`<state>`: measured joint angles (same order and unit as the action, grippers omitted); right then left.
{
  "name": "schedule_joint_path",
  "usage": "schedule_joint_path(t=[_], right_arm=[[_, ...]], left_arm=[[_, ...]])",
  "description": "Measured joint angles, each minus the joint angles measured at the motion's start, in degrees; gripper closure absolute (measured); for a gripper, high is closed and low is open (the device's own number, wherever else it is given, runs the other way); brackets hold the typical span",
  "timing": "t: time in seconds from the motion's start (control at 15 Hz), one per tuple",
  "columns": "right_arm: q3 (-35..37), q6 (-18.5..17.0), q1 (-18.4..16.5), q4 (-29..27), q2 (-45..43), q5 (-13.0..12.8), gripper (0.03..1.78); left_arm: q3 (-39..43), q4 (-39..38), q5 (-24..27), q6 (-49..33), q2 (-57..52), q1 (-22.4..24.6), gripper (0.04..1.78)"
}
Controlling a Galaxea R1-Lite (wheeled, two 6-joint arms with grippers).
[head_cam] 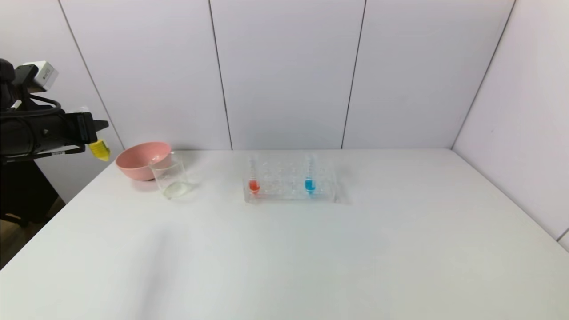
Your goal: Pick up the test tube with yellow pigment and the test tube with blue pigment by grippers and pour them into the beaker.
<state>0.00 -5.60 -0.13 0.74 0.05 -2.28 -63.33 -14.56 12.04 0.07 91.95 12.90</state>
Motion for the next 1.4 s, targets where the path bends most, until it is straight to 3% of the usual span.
schedule_joint_path(t=[0.27, 0.53, 0.8, 1.07, 1.4], right_arm=[[0.0, 0.0, 0.0, 0.0, 0.0, 0.0, 0.1], [0.0, 0.0, 0.0, 0.0, 0.0, 0.0, 0.1], [0.0, 0.0, 0.0, 0.0, 0.0, 0.0, 0.1], [0.0, 0.0, 0.0, 0.0, 0.0, 0.0, 0.1], [0.0, 0.0, 0.0, 0.0, 0.0, 0.0, 0.1]], left_arm=[[-2.2, 0.4, 2.6, 5.9, 2.9, 0.9, 1.3], [-8.9, 5.3, 9.5, 16.3, 8.1, 2.2, 1.3], [-15.0, 13.4, 14.1, 26.9, 12.5, 4.5, 1.3], [-23.1, 22.6, 14.7, 36.8, 16.5, 5.1, 1.3], [-36.9, 38.3, 14.8, 55.0, 21.3, 5.0, 1.3]])
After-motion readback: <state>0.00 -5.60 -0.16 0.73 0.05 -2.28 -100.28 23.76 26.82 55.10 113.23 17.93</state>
